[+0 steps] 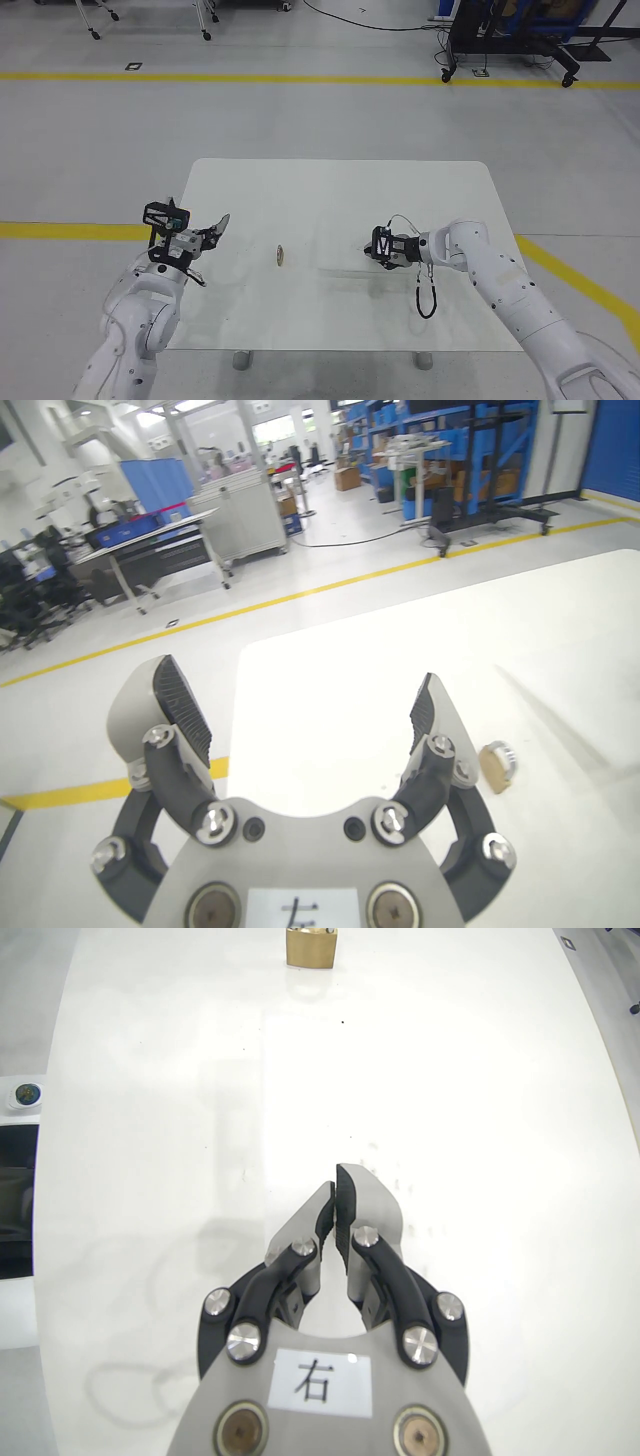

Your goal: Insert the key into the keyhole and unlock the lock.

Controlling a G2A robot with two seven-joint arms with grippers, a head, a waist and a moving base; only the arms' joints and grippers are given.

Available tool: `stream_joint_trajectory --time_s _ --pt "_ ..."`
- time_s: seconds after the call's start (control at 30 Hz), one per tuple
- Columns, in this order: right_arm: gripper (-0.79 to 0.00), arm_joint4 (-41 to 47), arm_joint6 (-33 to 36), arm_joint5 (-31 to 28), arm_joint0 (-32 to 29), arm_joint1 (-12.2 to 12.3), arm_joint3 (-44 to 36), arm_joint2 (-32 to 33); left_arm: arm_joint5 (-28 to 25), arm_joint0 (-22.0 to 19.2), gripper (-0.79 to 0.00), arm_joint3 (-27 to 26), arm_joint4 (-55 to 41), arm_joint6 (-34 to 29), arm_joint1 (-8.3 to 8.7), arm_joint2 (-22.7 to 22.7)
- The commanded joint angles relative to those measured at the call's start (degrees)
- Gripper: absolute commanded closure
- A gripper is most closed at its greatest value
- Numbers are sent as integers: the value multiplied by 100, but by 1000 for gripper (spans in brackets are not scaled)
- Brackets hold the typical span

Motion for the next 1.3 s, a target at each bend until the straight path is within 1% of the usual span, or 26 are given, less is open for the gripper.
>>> stream_joint_trajectory --time_s 0.0,0.13,0.23,0.33,0.43,0.57,0.8,0.93,1.07,1.17,1.27 --pt "0 0 0 0 0 0 0 0 -477 -734 -785 247 -6 -416 -40 578" --pt "0 0 0 0 0 0 0 0 -1140 -2025 -785 967 -79 -1037 -201 1750" --pt "0 0 0 0 0 0 0 0 -1586 -2801 -785 1611 -375 -1442 -366 2532" --pt "0 0 0 0 0 0 0 0 -1785 -3408 -785 2208 -385 -1839 -528 3166" --pt "0 0 0 0 0 0 0 0 -1847 -3823 -785 2647 -210 -2070 -683 3707" --pt "0 0 0 0 0 0 0 0 -1583 -4104 -785 3102 -54 -2010 -875 4199" --pt "0 0 0 0 0 0 0 0 -1493 -4338 -785 3718 178 -2112 -1147 4847" --pt "0 0 0 0 0 0 0 0 -1415 -4418 -785 4027 336 -2079 -1239 4995" --pt "0 0 0 0 0 0 0 0 -1301 -4432 -785 4197 336 -2009 -1312 5041" --pt "0 0 0 0 0 0 0 0 -1304 -4445 -785 4317 358 -1977 -1351 5064" --pt "0 0 0 0 0 0 0 0 -1429 -4432 -785 4539 499 -1927 -1386 5165"
